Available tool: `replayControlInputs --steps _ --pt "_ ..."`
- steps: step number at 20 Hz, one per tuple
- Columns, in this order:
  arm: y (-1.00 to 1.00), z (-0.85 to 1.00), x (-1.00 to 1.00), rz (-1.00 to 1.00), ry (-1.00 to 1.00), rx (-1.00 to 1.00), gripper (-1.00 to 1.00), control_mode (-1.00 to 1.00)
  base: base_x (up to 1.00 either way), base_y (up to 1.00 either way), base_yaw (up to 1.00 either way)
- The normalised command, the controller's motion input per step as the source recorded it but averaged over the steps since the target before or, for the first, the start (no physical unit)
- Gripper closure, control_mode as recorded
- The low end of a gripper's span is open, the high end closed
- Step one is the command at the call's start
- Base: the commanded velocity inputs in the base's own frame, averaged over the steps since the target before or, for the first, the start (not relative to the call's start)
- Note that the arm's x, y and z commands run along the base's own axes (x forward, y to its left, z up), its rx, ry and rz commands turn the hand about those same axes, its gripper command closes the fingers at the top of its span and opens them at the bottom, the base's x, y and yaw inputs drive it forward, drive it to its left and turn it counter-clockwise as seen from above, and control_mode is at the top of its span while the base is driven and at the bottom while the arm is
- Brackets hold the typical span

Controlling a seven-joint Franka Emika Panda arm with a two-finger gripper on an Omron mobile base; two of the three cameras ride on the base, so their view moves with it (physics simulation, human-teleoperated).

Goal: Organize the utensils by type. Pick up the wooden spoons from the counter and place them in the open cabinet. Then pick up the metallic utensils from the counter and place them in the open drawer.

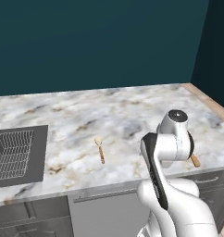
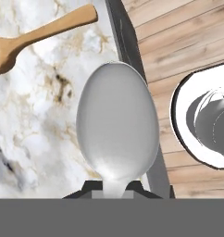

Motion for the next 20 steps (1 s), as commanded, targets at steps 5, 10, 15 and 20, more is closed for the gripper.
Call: replayControlInputs --steps 5,10,15,20 --pt "0.00 0.00 0.00 -0.01 0.00 0.00 1.00 -1.00 0.00 0.00 0.00" --pt "0.00 0.00 0.00 0.00 0.00 0.00 1.00 1.00 -0.07 0.00 0.00" --pt "0.00 0.00 0.00 0.00 0.00 0.00 1.00 1.00 -0.35 0.00 0.00" --pt "0.00 0.00 0.00 0.00 0.00 0.00 1.00 1.00 -0.42 0.00 0.04"
